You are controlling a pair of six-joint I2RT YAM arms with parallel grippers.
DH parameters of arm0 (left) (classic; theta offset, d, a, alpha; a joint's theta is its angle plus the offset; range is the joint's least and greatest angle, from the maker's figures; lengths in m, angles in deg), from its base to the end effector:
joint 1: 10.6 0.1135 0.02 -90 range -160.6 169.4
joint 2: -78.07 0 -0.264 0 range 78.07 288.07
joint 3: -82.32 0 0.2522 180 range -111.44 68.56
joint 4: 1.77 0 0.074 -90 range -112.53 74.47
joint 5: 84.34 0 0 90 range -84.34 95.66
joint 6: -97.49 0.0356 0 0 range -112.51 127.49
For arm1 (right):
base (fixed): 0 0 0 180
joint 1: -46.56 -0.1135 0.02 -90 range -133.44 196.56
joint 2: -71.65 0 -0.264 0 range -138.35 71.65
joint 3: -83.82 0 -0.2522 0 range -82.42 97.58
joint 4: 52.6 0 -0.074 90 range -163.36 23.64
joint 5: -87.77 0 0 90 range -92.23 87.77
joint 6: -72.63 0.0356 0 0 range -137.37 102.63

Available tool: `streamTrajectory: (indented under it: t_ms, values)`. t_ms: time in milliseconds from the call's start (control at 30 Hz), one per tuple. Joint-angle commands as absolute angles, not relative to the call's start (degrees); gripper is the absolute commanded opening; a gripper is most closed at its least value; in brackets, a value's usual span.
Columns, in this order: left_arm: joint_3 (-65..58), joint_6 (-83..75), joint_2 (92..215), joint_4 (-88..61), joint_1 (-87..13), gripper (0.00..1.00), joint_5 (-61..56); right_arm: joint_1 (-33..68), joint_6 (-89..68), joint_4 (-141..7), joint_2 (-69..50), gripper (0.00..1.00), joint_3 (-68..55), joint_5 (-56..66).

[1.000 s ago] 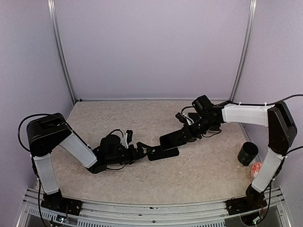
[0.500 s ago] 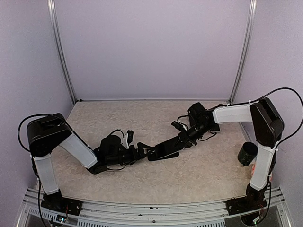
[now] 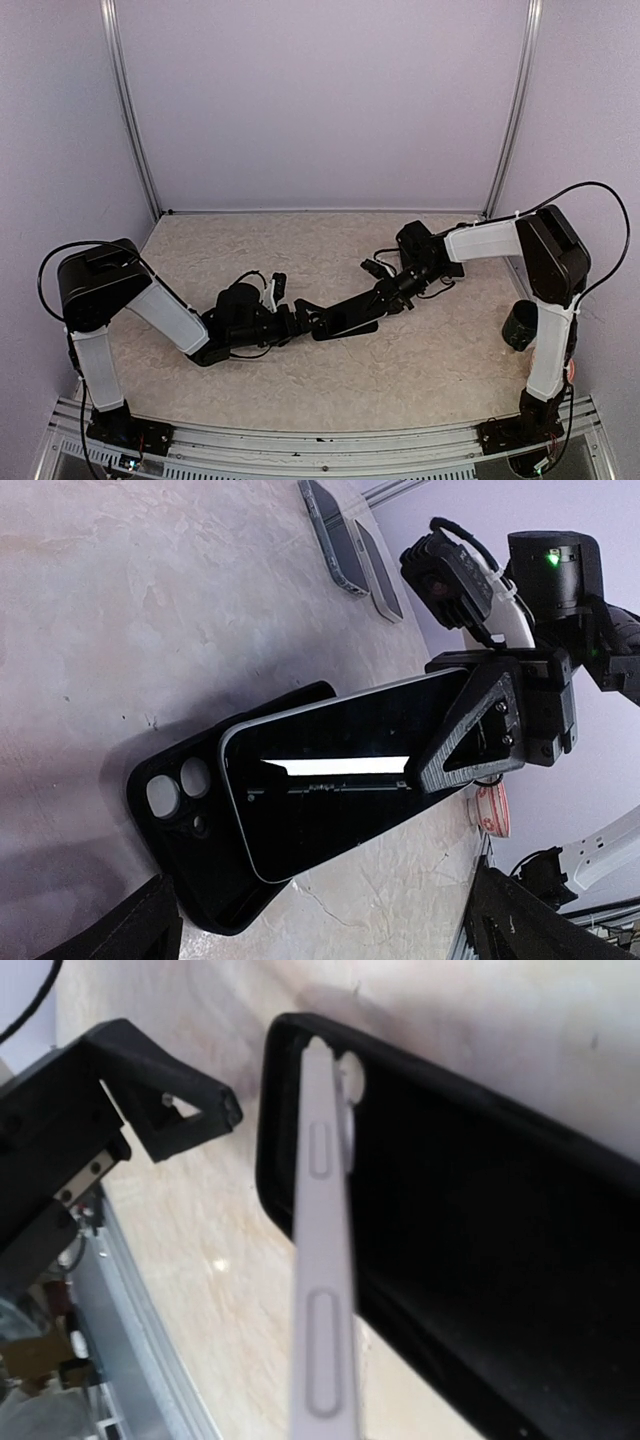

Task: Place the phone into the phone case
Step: Install the phone on the phone case.

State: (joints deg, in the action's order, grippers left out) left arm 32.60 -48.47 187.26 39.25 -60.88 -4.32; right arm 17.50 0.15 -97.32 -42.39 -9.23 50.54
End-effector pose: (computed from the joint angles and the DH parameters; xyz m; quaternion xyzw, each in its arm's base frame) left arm 0.2115 -0.2642 0.1111 0.0107 0.8098 -0.5082 0.2931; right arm 0.3201 0.2103 0.1490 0.1588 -0.8730 -0.4590 0.0434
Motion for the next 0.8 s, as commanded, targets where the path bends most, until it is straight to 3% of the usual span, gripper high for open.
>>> streamTrajectory:
  t_ms: [0,767]
  values:
    - [31.2,-46.8,187.0,37.8,-61.6,0.99,-3.1,18.2,1.8,-97.5,-46.3,0.00,-10.2,50.2]
    - [28.4,-45.7,189.7,35.1,-62.4,0.99,-1.4,18.7,6.1,-99.1,-56.2,0.00,-6.3,51.1]
